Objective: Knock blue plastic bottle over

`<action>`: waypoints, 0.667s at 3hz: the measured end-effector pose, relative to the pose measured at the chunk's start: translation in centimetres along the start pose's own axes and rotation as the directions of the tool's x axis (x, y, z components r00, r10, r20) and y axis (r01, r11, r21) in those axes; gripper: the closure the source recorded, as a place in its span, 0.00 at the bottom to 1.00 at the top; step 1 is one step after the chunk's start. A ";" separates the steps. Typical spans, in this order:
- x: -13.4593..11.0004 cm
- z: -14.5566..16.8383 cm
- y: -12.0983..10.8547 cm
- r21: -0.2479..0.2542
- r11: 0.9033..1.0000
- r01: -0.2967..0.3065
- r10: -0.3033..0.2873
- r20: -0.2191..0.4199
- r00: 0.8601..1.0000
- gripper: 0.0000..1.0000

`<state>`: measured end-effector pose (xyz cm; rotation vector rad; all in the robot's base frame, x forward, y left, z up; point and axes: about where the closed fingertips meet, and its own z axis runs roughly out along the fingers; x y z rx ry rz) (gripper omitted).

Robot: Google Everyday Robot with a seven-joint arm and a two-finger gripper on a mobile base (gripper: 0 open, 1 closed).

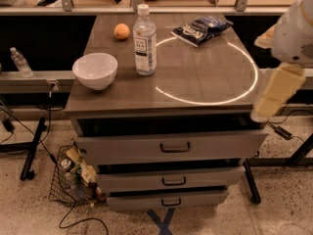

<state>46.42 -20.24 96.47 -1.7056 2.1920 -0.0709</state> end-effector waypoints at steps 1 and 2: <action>-2.7 2.6 -2.8 0.029 0.999 0.024 -0.026 0.053 0.998 0.00; -6.7 4.5 -6.8 0.104 0.994 0.040 -0.052 0.112 0.992 0.00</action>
Offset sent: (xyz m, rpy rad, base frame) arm 0.1624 0.0938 0.0036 0.1217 -0.2735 0.0631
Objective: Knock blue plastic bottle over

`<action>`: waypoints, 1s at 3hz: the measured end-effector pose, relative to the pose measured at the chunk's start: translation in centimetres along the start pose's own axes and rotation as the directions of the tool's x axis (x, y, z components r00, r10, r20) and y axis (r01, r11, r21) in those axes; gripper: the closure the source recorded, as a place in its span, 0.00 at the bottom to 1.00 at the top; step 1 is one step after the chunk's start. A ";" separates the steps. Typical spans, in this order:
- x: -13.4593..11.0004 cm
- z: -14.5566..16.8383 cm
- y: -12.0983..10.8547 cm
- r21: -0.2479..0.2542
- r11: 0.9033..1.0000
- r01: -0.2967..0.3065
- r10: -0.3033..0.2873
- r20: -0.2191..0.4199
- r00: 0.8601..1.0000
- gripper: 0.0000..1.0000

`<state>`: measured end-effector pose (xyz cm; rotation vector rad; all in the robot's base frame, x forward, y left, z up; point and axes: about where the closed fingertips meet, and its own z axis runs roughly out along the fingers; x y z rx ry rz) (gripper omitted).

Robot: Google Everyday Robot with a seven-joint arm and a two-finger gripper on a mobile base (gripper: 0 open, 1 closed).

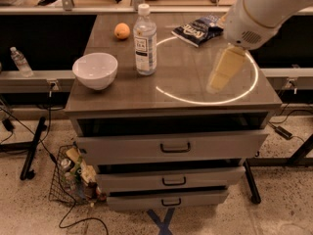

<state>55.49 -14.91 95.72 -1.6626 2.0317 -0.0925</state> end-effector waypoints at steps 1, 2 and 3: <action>-4.1 2.3 -3.6 0.069 0.997 -0.023 0.018 0.076 0.997 0.00; -3.7 2.0 -3.2 0.061 0.998 -0.016 0.012 0.066 0.998 0.00; -4.3 3.4 -3.6 0.054 0.996 -0.068 0.061 0.129 0.990 0.00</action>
Offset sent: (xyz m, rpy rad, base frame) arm 0.0356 0.0262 0.0045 0.0459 -0.0574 -0.0055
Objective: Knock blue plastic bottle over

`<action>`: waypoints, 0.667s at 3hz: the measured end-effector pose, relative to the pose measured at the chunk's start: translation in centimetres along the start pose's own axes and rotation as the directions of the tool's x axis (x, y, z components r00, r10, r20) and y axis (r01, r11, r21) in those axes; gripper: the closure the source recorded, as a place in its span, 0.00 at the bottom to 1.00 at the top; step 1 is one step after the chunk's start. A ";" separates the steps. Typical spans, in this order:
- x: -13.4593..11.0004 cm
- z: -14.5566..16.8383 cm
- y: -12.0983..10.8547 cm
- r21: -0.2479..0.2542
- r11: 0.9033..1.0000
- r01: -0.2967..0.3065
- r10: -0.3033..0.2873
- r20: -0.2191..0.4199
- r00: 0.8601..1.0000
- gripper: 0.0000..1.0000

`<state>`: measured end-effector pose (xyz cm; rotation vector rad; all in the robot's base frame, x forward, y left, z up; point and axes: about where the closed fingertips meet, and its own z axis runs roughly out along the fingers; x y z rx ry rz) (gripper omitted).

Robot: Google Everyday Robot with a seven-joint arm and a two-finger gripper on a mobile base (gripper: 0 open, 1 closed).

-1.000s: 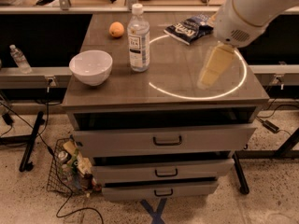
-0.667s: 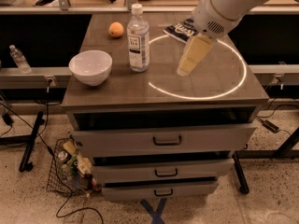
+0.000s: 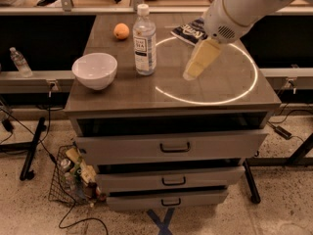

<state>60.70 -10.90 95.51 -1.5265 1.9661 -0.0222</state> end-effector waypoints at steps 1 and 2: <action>-1.4 3.2 -0.9 -0.012 0.997 -0.071 0.072 0.117 0.991 0.00; -3.8 7.0 -2.0 -0.059 0.992 -0.112 0.123 0.222 0.967 0.00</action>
Offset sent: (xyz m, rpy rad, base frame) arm 0.1008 0.0868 -0.0470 0.4235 0.0294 0.0403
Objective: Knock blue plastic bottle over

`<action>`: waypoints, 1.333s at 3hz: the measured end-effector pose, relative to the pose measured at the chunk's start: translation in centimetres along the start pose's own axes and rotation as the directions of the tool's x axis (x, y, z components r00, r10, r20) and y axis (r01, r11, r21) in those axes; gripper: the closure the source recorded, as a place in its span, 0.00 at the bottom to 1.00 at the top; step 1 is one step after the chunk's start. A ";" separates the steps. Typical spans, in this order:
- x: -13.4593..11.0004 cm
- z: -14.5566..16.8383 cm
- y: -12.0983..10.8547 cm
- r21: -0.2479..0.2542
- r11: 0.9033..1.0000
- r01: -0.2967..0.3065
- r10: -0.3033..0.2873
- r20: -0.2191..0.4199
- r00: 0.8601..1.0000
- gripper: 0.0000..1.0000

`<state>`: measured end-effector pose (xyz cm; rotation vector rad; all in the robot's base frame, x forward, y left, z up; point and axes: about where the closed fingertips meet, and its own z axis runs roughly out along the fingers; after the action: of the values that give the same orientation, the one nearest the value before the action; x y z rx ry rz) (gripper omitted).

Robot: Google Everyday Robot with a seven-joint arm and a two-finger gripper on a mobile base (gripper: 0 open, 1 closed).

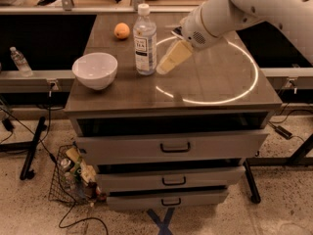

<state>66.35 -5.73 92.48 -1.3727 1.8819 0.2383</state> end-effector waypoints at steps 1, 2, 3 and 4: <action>-2.1 3.9 -1.1 -0.054 0.998 -0.032 0.037 0.108 0.993 0.00; -4.3 7.2 -1.9 -0.106 0.992 -0.063 0.084 0.211 0.974 0.26; -4.9 8.1 -2.4 -0.118 0.989 -0.085 0.113 0.253 0.961 0.49; -4.8 7.2 -3.8 -0.072 0.992 -0.103 0.118 0.255 0.960 0.73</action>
Offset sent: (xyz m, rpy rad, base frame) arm 0.0745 0.0842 -0.0150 0.3221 0.0317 0.1088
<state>73.62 0.25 91.91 -1.2107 1.7443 0.5082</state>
